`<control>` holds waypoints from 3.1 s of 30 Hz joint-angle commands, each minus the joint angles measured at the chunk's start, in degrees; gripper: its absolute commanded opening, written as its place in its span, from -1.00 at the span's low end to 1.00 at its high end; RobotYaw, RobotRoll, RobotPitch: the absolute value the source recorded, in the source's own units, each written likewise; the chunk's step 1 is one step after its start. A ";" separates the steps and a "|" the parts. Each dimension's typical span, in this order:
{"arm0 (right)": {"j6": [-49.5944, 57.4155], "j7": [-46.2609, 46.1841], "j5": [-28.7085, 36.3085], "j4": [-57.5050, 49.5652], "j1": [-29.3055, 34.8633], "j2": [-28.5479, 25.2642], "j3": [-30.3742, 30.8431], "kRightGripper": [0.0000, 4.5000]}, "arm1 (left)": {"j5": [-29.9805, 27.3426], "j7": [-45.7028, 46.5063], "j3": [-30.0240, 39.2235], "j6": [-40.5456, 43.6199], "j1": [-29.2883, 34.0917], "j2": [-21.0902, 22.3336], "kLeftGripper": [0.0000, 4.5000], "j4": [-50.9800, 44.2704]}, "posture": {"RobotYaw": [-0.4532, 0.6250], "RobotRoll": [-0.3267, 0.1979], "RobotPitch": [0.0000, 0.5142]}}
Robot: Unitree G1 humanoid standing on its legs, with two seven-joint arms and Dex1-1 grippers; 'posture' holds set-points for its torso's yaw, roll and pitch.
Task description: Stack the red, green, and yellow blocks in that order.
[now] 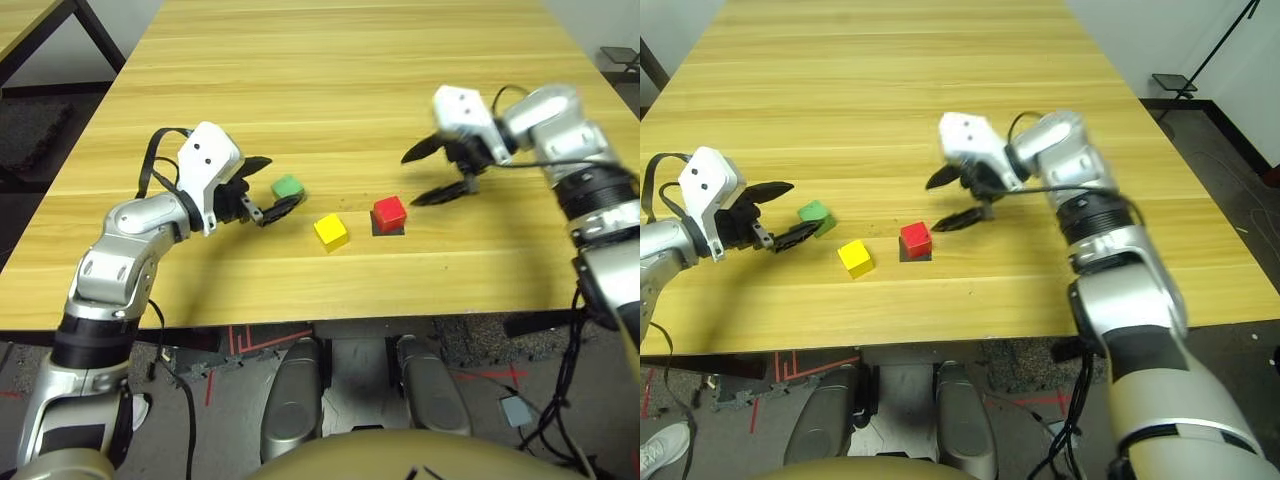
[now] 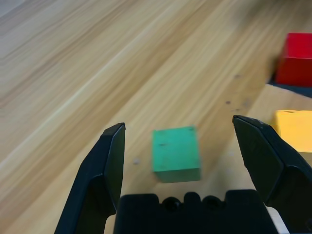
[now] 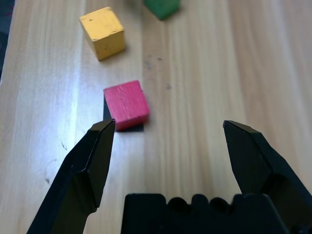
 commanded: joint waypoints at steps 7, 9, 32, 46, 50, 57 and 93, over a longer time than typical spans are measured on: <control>11.30 -2.41 4.31 -15.78 8.34 -2.97 -2.37 0.98 | 3.81 -2.22 -5.59 -2.42 -3.20 -4.18 1.00 8.49 | 0.25 -0.14 -0.65; 12.30 -2.78 4.69 -17.29 9.01 -3.29 -2.48 0.98 | 4.52 -2.29 -6.05 -3.20 -3.66 -4.75 1.00 9.94 | 0.23 -0.14 -0.64; 15.87 -6.53 7.85 -22.95 12.36 -4.90 -2.71 1.00 | 9.78 -2.40 -7.03 -3.92 -6.72 -7.23 0.83 20.73 | 0.16 -0.08 -0.69; 14.81 -6.90 8.87 -23.34 14.21 -6.43 -3.34 1.00 | 7.74 -10.14 -8.63 1.38 -12.51 -6.98 -0.07 17.24 | 0.15 -0.05 -0.75; 13.64 -5.63 10.24 -23.19 15.70 -8.04 -3.92 1.00 | 6.74 -13.31 -10.03 6.07 -19.33 -6.91 -0.07 14.97 | 0.15 -0.01 -0.78; 14.70 -5.06 12.45 -26.41 19.40 -9.88 -5.10 1.00 | 4.31 -18.61 -15.59 11.96 -25.56 -11.29 -0.07 12.06 | 0.09 0.05 -0.77; 19.57 -11.07 14.86 -32.64 25.69 -13.35 -6.81 1.00 | 9.11 -13.21 -20.85 6.51 -22.79 -22.61 -0.07 20.32 | -0.06 0.09 -0.65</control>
